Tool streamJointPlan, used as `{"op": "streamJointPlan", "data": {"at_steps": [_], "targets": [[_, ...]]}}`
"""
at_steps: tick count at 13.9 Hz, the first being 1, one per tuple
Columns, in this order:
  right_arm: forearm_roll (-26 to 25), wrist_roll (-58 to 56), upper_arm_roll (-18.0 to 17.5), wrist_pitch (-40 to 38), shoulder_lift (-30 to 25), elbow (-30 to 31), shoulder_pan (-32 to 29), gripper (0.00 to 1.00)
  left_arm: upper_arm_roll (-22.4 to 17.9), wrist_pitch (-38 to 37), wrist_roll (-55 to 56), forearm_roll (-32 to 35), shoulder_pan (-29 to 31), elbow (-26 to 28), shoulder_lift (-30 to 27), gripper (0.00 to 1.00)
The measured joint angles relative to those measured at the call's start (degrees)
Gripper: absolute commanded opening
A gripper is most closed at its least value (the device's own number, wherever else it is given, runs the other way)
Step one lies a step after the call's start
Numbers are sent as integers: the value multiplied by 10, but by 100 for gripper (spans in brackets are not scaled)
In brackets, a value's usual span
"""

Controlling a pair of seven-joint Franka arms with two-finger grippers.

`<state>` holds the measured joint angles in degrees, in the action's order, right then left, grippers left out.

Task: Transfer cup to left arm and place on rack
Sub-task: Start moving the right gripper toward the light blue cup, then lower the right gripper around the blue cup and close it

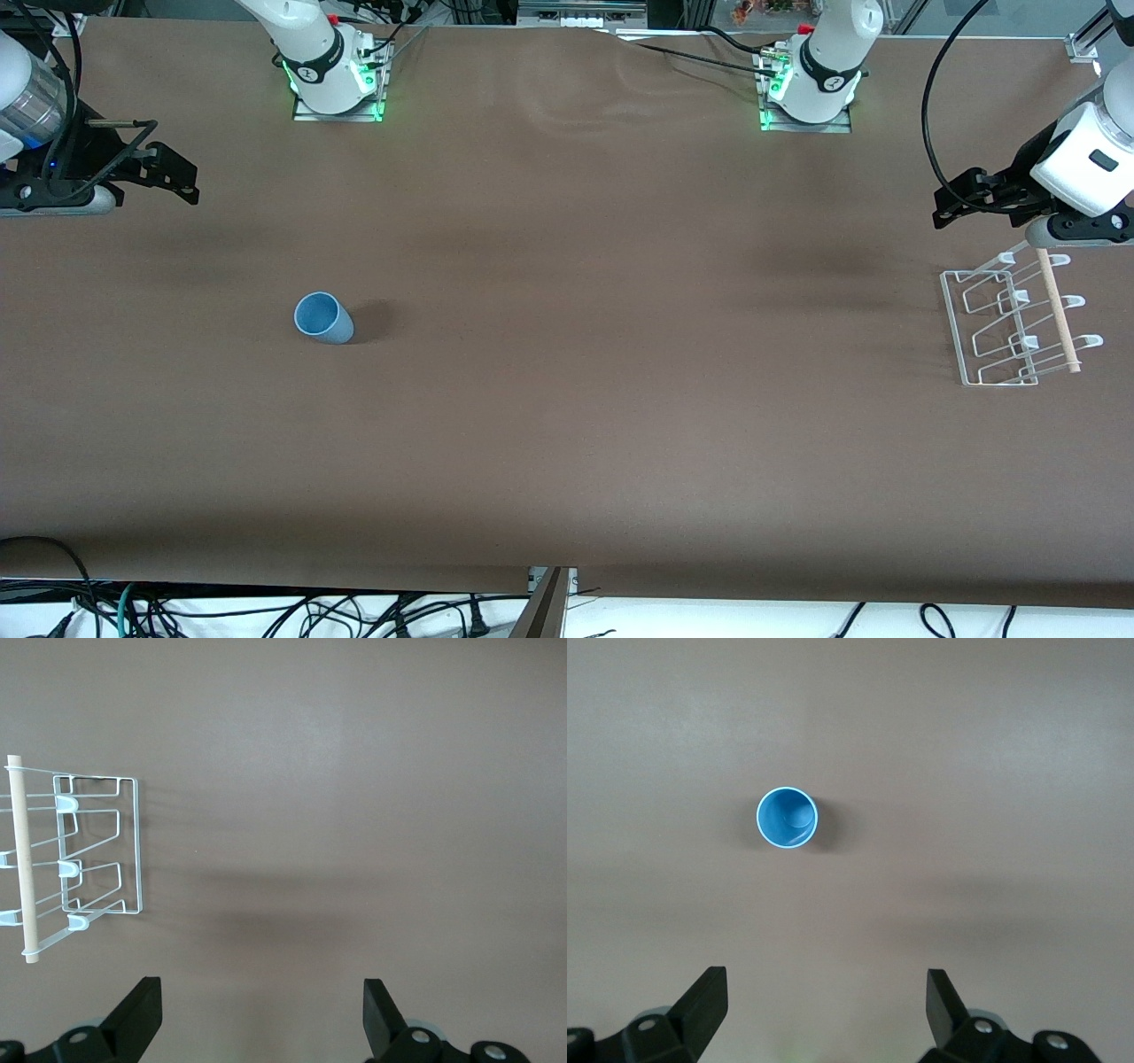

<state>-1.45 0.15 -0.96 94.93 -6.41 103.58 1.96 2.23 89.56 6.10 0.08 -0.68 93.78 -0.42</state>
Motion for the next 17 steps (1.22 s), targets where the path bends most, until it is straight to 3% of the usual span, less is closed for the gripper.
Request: {"op": "streamJointPlan", "data": {"at_steps": [13, 17], "targets": [[18, 45, -1, -16, 12, -2, -1, 100, 1, 0, 0, 0, -1, -1, 0, 100], [18, 44, -1, -5, 68, 0, -1, 99, 1, 0, 0, 0, -1, -1, 0, 100]]}}
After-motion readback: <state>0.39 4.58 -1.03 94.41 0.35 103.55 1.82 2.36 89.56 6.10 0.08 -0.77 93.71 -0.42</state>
